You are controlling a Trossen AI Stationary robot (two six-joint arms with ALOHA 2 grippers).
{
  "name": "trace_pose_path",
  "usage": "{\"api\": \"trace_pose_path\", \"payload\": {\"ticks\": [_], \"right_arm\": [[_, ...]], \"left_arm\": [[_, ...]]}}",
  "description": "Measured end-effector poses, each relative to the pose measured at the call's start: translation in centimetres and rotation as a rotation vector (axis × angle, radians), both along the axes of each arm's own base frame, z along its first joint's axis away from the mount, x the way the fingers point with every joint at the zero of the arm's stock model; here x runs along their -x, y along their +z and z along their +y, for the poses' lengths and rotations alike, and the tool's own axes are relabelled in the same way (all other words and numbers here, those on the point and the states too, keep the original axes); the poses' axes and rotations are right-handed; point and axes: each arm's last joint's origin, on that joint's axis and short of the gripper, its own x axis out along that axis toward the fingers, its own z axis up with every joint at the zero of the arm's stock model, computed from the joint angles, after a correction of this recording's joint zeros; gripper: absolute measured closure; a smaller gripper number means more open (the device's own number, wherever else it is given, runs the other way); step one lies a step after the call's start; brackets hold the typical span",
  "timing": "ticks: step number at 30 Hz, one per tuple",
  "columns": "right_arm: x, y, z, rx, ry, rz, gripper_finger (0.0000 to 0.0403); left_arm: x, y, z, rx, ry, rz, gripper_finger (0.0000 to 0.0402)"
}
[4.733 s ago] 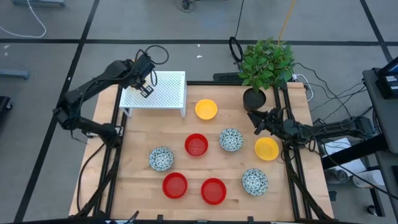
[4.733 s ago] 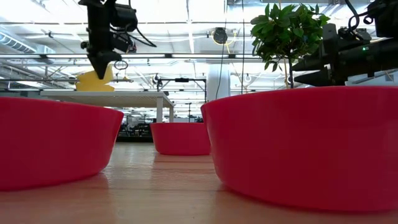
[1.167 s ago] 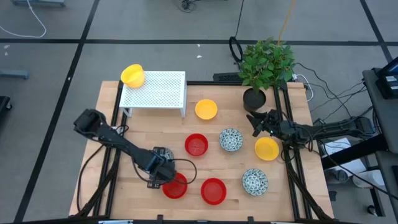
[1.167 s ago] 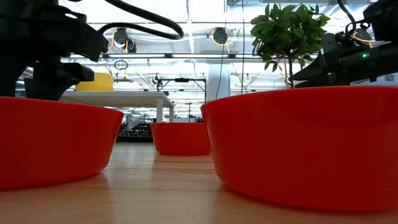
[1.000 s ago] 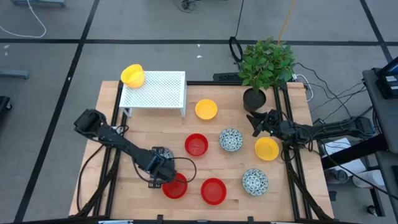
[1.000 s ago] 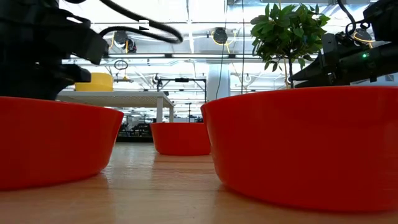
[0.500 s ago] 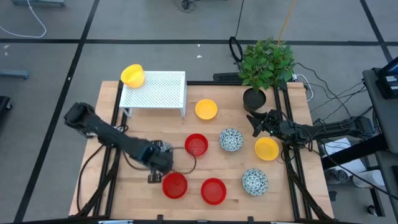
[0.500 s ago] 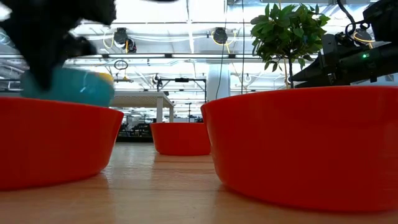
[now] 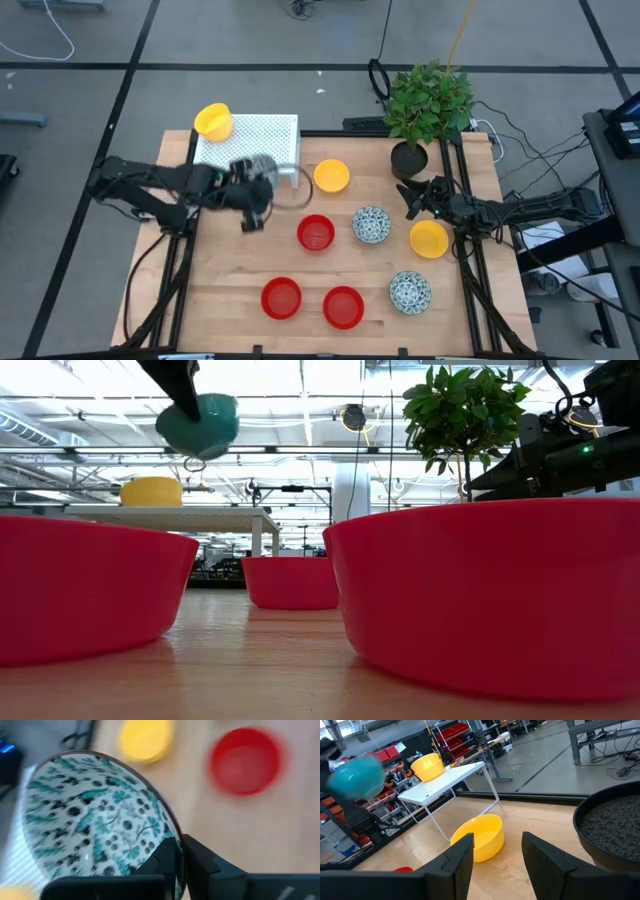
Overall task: Pick & Place Mini bowls
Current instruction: Put the green patterned bowl on the shelf
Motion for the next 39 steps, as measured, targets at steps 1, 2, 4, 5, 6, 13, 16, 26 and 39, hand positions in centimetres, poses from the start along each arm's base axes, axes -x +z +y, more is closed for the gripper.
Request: {"api": "trace_pose_path", "payload": {"ticks": [1,2,4,5,6,13,16,26,39], "right_arm": [[0.0,0.0,0.0,0.000,-0.001,0.000,0.0248],[0.0,0.0,0.0,0.000,0.000,0.000,0.0248],[0.0,0.0,0.0,-0.001,-0.001,-0.001,0.0248],[0.0,0.0,0.0,-0.001,-0.001,-0.001,0.0248],[0.0,0.0,0.0,0.000,-0.001,-0.001,0.0248],[0.0,0.0,0.0,0.000,-0.005,-0.002,0.0248],[0.0,0.0,0.0,0.000,-0.006,0.000,0.0248],[0.0,0.0,0.0,-0.001,-0.006,-0.005,0.0248],[0.0,0.0,0.0,0.002,-0.006,0.002,0.0248]], "left_arm": [[0.0,0.1,1.0,-0.016,0.032,0.021,0.0387],[0.1,0.1,1.9,-0.023,0.059,0.046,0.0390],[0.4,-0.1,3.7,-0.027,0.116,0.095,0.0391],[0.6,-0.1,4.6,-0.024,0.138,0.109,0.0389],[0.7,-0.2,5.4,-0.015,0.155,0.125,0.0384],[1.0,-1.3,9.7,0.042,0.215,0.240,0.0373],[0.8,-1.9,11.1,0.046,0.238,0.281,0.0389],[1.1,-2.9,12.7,0.126,0.266,0.348,0.0352],[1.0,-3.0,12.6,0.174,0.322,0.316,0.0361]]}}
